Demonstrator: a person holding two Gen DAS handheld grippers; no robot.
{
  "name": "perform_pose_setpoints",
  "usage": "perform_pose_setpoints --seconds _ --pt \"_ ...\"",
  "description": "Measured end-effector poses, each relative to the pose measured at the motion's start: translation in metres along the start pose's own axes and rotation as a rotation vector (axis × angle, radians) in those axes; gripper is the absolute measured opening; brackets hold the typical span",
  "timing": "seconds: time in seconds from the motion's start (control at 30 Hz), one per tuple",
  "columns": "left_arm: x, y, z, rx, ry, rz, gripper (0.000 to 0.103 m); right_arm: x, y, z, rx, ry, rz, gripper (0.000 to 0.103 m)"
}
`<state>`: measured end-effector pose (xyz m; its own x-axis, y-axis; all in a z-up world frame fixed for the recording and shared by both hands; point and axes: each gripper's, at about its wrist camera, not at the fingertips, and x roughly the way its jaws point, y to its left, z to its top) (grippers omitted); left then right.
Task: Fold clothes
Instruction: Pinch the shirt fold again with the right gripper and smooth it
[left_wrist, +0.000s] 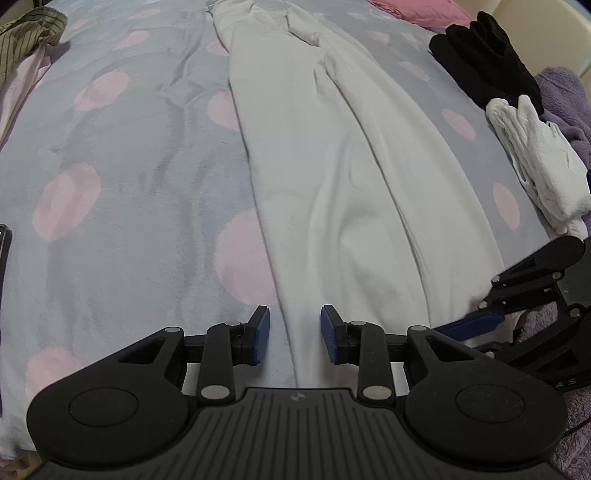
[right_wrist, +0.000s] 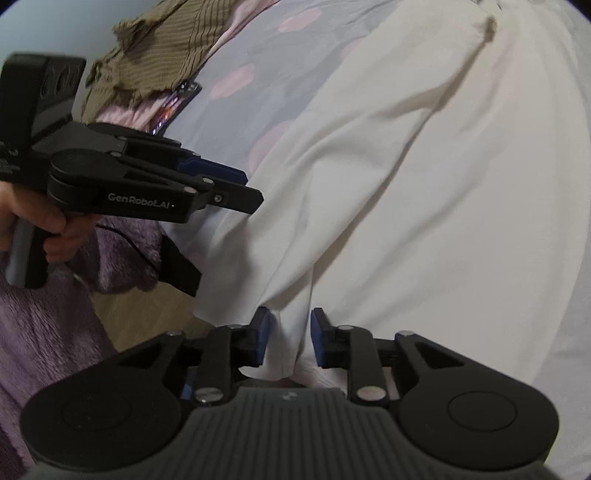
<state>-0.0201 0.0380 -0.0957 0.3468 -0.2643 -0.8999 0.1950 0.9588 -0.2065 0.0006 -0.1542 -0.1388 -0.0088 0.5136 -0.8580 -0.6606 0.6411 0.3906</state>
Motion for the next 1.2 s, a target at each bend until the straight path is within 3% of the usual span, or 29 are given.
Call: perform_pose_setpoints --seconds 0.1,0.23,0.3,0.53,0.73,0.93,1.13,1.2 --pt "0.001 -0.004 -0.002 0.018 0.002 0.008 0.028 0.004 0.002 0.000 -0.016 0.011 -0.016 0.025" --pt "0.003 -0.008 -0.001 0.040 0.003 0.023 0.029 0.011 0.000 -0.002 -0.014 0.022 -0.031 0.005" --pt "0.003 -0.008 -0.001 0.036 0.001 0.020 0.029 0.008 -0.001 -0.003 0.010 0.022 -0.025 0.004" --pt "0.008 -0.010 -0.002 0.070 0.005 0.025 0.029 -0.022 -0.001 -0.012 0.156 0.011 -0.001 0.003" --pt "0.007 -0.013 -0.001 0.094 0.021 0.042 0.029 -0.001 -0.011 -0.025 0.261 0.084 0.013 0.003" --pt "0.004 -0.014 -0.005 0.115 0.043 0.084 0.030 0.009 -0.013 -0.026 0.260 0.118 0.007 0.006" --pt "-0.002 -0.003 -0.011 0.068 0.079 0.115 0.030 0.007 -0.014 -0.034 0.241 0.178 -0.092 0.010" --pt "-0.005 -0.001 -0.012 0.061 0.084 0.129 0.030 -0.004 -0.017 -0.031 0.254 0.134 -0.080 0.019"
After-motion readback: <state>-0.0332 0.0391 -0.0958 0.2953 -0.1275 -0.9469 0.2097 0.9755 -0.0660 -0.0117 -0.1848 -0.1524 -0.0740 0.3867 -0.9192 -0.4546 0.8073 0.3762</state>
